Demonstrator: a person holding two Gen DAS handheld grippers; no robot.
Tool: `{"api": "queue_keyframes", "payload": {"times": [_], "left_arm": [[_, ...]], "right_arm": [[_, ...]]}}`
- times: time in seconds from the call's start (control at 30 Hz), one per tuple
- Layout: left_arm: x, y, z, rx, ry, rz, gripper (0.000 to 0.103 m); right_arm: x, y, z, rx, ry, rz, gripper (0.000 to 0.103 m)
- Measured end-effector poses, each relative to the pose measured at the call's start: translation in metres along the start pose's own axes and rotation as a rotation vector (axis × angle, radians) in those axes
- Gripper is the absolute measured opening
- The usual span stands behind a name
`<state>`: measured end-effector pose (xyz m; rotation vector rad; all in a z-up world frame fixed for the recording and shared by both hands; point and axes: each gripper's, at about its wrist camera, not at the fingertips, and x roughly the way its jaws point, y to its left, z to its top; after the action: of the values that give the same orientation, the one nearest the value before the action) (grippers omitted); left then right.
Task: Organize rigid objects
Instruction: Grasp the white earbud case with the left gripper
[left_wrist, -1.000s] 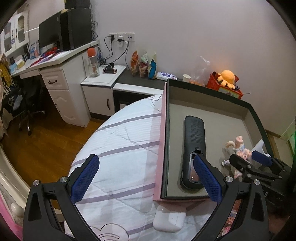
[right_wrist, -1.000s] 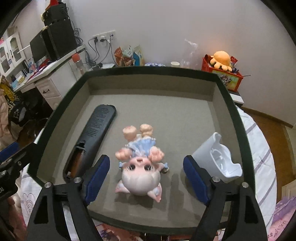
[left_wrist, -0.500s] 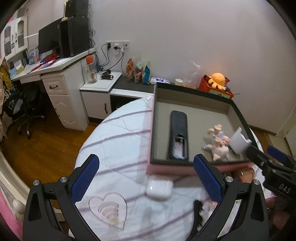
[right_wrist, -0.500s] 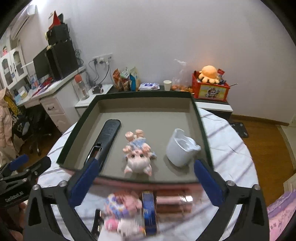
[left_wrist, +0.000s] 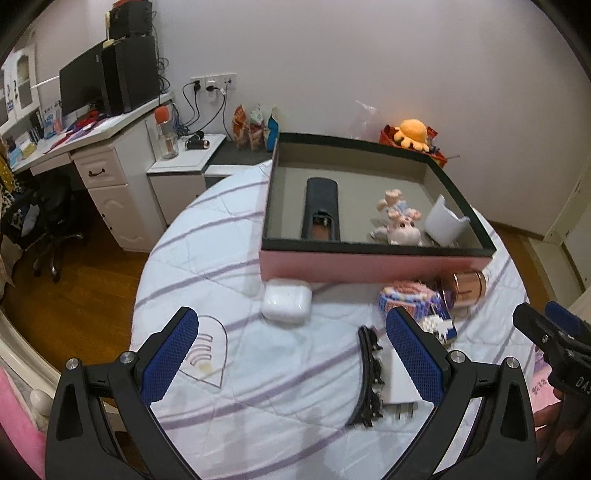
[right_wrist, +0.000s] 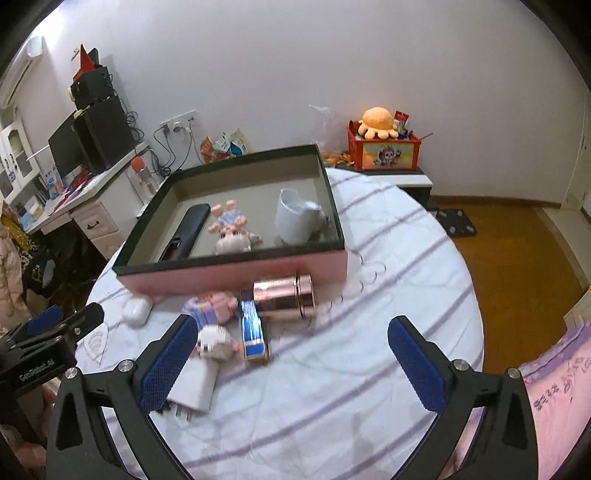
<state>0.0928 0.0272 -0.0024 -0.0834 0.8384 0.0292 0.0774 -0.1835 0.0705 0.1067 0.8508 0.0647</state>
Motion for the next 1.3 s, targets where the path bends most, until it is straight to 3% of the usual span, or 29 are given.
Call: {"api": "queue_keyframes", "payload": {"times": [0.33, 0.83, 1.0, 1.13, 1.23, 1.3], "left_arm": [[0.021, 0.001, -0.008, 0.017, 0.061, 0.006, 0.103], [0.100, 0.013, 0.002, 0.035, 0.175, -0.006, 0.102], [0.109, 0.017, 0.004, 0.059, 0.167, -0.004, 0.088], [0.107, 0.021, 0.006, 0.066, 0.160, -0.013, 0.068], [0.102, 0.022, 0.007, 0.061, 0.157, -0.028, 0.045], [0.100, 0.023, 0.006, 0.052, 0.160, -0.043, 0.045]], "right_arm": [[-0.003, 0.000, -0.005, -0.003, 0.006, 0.004, 0.103], [0.037, 0.009, 0.008, -0.011, 0.074, -0.038, 0.103], [0.051, 0.012, 0.013, -0.019, 0.093, -0.052, 0.103], [0.057, 0.011, 0.016, -0.020, 0.100, -0.055, 0.103], [0.059, 0.012, 0.018, -0.020, 0.100, -0.051, 0.103], [0.059, 0.013, 0.017, -0.023, 0.099, -0.047, 0.103]]}}
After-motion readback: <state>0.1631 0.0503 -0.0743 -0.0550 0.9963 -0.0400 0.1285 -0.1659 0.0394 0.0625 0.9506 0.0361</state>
